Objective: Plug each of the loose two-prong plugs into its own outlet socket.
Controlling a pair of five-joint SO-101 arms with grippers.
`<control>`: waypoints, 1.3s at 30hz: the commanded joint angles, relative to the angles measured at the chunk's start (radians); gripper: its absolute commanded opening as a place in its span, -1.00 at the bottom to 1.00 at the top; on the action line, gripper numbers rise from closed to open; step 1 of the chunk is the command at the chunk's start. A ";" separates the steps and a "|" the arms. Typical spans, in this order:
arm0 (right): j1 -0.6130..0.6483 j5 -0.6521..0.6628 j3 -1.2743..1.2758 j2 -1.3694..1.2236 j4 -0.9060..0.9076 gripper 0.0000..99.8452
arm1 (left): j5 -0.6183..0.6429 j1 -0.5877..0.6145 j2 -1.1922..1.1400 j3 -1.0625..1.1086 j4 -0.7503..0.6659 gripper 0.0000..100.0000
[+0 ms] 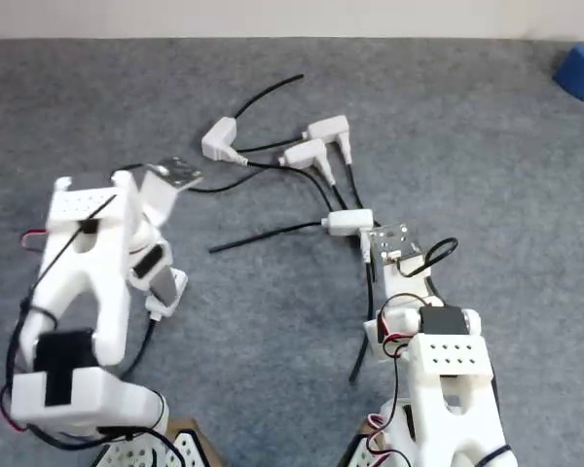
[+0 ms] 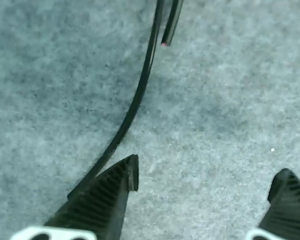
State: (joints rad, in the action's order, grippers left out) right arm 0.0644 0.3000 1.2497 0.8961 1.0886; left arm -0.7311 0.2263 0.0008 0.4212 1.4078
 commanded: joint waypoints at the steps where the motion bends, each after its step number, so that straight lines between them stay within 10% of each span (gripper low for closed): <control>1: 0.008 0.011 -0.012 0.025 0.005 -0.21 | -0.005 -0.067 -0.027 -0.035 -0.011 -0.56; 22: 0.008 0.011 -0.012 0.025 0.005 -0.21 | 0.025 -0.065 -0.228 -0.081 -0.106 -0.56; 32: 0.008 0.011 -0.012 0.024 0.005 -0.21 | 0.031 -0.061 -0.228 -0.708 0.358 -0.56; 39: 0.008 0.011 -0.012 0.025 0.005 -0.21 | 0.023 -0.022 -0.237 -0.636 0.348 -0.56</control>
State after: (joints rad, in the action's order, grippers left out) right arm 0.0675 0.3000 1.2497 0.8961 1.0886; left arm -0.7112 0.1726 -0.2417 -0.2478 1.7576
